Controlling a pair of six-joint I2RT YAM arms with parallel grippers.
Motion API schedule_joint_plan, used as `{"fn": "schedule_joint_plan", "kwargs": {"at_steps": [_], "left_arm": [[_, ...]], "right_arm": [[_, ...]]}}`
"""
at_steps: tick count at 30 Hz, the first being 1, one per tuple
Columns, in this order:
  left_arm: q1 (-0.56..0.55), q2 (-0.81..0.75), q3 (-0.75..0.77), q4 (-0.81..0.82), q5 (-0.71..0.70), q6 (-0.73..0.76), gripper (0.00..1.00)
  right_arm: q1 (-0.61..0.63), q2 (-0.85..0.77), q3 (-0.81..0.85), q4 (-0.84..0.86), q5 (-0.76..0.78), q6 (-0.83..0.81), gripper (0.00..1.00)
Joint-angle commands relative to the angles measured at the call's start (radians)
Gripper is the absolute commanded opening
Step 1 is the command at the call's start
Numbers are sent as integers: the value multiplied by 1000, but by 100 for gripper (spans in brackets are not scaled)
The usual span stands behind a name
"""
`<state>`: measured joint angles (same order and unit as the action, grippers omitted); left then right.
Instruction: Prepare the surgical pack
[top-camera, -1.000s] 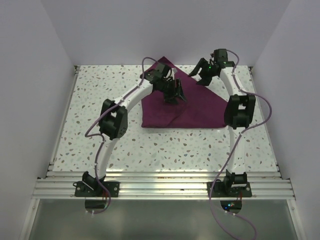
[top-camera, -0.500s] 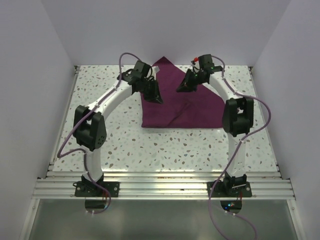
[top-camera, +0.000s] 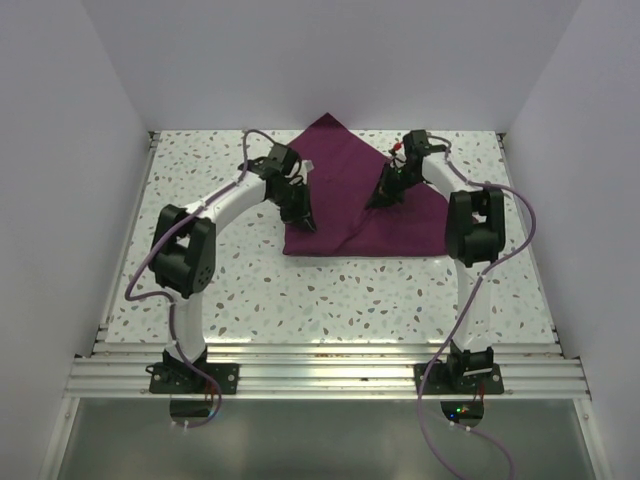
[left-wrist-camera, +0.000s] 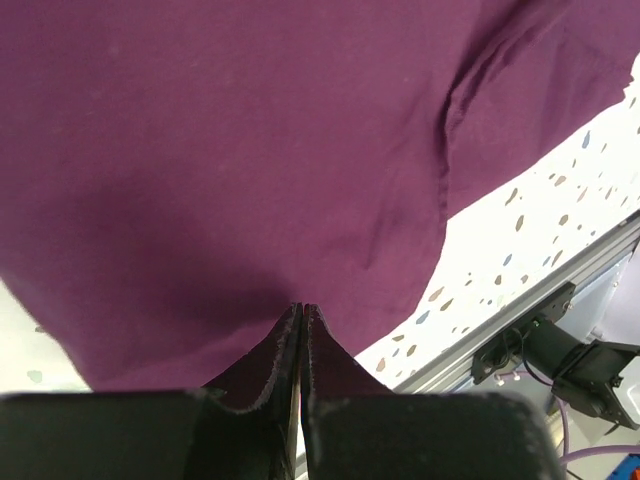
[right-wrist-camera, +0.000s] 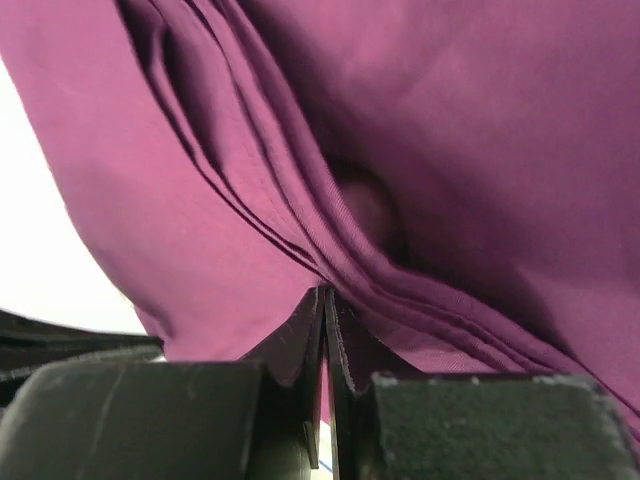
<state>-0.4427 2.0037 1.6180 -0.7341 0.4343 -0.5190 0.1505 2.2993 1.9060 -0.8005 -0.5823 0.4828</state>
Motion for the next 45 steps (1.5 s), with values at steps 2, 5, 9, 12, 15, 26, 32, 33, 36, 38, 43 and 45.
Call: {"fn": "schedule_joint_plan", "kwargs": {"at_steps": [2, 5, 9, 12, 15, 26, 32, 33, 36, 38, 43, 45], "left_arm": [[27, -13, -23, 30, 37, 24, 4], [47, -34, -24, 30, 24, 19, 3], [99, -94, -4, 42, -15, 14, 4], [140, -126, 29, 24, -45, 31, 7], [164, -137, 52, 2, -65, 57, 11], [177, -178, -41, 30, -80, 105, 15], [177, -204, -99, 77, -48, 114, 17], [177, -203, -112, 81, -43, 111, 17], [177, -221, -141, 108, -35, 102, 17], [177, -224, -148, 108, -48, 100, 17], [177, -198, -122, 53, -80, 89, 16], [177, -209, -125, 58, -89, 82, 16]], "right_arm": [[4, -41, -44, -51, 25, -58, 5], [4, -67, -50, -100, 58, -91, 4], [-11, -136, -82, -173, 195, -157, 5], [-45, -204, -97, -198, 272, -176, 12], [-87, -244, -99, -200, 335, -177, 31], [-256, -296, -97, -220, 579, -165, 89], [-356, -322, -214, -108, 579, -119, 99], [-365, -311, -225, -102, 579, -112, 99], [-387, -250, -222, -82, 576, -95, 99], [-397, -221, -222, -54, 579, -93, 97], [-413, -166, -190, -11, 605, -113, 87], [-413, -137, -173, -5, 602, -122, 85]]}}
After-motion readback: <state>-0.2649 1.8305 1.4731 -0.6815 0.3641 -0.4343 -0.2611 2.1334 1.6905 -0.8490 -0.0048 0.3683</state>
